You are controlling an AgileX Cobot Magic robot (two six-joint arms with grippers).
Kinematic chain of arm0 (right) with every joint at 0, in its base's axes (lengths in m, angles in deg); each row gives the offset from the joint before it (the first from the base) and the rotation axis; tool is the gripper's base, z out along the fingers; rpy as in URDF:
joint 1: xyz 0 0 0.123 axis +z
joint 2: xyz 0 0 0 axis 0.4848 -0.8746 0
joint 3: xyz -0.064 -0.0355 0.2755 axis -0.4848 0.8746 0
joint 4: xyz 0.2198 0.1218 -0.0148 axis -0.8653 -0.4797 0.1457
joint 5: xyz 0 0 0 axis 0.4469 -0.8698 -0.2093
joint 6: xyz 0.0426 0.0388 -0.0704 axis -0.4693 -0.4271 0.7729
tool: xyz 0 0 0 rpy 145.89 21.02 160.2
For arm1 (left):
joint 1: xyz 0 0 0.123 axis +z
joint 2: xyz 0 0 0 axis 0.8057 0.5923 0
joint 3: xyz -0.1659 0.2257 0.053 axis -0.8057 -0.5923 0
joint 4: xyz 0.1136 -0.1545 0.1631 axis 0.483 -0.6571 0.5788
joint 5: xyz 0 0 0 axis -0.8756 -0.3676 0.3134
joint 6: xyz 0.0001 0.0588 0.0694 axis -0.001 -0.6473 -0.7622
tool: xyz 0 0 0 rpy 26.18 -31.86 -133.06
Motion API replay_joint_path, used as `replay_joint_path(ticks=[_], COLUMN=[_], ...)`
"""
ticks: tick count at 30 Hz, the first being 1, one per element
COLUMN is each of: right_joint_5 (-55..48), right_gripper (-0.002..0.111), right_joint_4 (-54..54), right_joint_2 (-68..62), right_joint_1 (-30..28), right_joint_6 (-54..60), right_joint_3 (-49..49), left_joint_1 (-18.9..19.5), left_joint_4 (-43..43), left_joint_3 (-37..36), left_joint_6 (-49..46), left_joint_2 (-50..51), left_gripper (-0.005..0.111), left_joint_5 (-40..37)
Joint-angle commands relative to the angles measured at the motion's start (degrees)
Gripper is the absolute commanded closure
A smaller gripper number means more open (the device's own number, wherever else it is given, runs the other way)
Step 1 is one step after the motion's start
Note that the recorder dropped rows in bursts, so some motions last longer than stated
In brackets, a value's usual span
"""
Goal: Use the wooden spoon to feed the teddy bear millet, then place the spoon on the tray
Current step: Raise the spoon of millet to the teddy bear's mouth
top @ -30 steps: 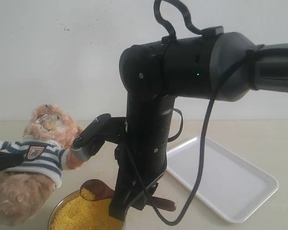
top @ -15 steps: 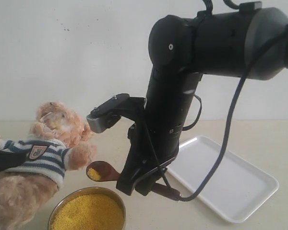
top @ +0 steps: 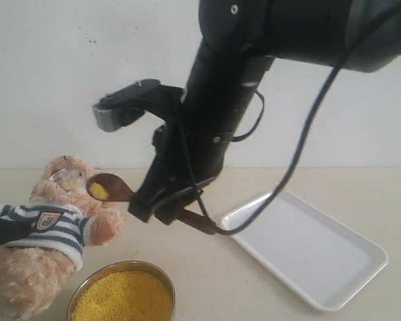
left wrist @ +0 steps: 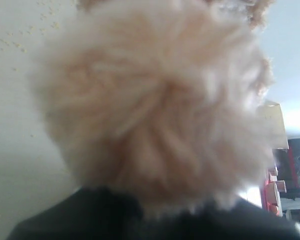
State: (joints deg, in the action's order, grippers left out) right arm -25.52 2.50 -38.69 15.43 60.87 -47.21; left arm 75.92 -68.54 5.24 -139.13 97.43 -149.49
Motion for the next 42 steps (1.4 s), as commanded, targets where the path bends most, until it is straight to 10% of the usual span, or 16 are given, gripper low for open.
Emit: replay_joint_path(ticks=[1, 13, 42], right_joint_5=[0.2, 2.0, -0.8], right_gripper=[0.108, 0.108, 0.108], right_joint_4=[-0.2, 4.2, 19.8], right_joint_2=[-5.4, -18.1, -21.5], right_joint_1=[1.4, 1.2, 6.7], right_joint_6=[-3.4, -6.2, -5.5], right_joint_3=[-9.0, -24.2, -24.1], left_joint_1=[-0.1, -0.1, -0.1], left_joint_4=[0.5, 4.8, 1.7], left_joint_3=[0.0, 0.0, 0.0], left_joint_6=[0.7, 1.4, 1.1], left_joint_2=[0.0, 0.0, 0.0], left_gripper=[0.103, 0.103, 0.103], left_joint_5=[-2.1, -4.9, -1.9])
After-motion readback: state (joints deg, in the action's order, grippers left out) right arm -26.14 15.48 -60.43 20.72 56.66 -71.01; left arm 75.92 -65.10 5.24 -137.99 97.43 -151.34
